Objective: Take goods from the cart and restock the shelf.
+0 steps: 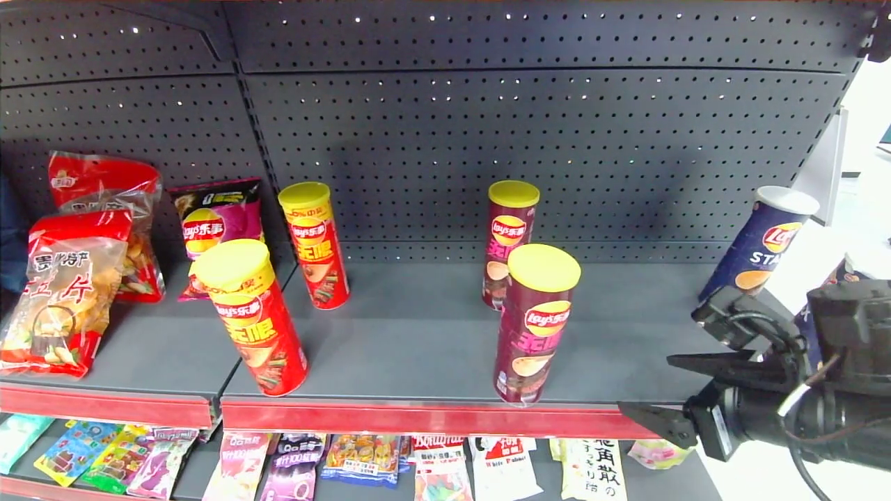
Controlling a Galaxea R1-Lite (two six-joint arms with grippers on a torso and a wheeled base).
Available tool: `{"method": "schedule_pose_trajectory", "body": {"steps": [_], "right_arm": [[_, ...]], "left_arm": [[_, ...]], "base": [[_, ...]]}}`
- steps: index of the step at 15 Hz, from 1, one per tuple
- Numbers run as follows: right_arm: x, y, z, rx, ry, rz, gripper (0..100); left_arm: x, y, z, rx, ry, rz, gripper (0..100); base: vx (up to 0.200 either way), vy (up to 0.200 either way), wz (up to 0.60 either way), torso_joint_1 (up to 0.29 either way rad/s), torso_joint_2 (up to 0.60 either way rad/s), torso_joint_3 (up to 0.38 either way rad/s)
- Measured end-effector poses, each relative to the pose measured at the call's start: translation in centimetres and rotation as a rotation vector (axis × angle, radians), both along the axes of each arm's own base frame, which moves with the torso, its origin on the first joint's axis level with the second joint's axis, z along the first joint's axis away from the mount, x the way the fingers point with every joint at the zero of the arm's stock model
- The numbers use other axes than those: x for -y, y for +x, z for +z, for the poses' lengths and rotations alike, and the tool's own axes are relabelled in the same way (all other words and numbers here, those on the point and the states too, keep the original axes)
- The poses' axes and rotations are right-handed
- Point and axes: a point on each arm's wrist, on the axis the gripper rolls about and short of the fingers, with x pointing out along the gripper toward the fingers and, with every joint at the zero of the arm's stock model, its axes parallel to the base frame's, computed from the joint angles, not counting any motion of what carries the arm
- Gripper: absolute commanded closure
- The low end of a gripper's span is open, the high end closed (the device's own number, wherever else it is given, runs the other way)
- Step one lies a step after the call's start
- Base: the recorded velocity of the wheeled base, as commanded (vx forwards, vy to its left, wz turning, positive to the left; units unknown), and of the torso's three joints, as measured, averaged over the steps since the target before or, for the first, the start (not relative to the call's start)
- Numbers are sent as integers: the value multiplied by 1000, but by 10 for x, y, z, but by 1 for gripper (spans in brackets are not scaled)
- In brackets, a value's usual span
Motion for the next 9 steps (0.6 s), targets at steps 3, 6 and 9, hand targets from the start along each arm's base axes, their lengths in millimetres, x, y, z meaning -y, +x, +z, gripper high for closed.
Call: {"method": "schedule_pose_trajectory", "body": {"steps": [3,6,9], "right_arm": [[-10,25,-2,-9,-30,-28,0],[-19,43,-7,-23,-55,-43,0],[-30,55,-12,-43,-59,-46,0]], "left_arm": [[0,0,0,0,1,0,0],[0,0,0,0,0,0,0],[0,0,0,-1,0,0,0]], "base": [[0,0,0,0,0,0],[0,0,0,0,0,0],[0,0,0,0,0,0]]}}
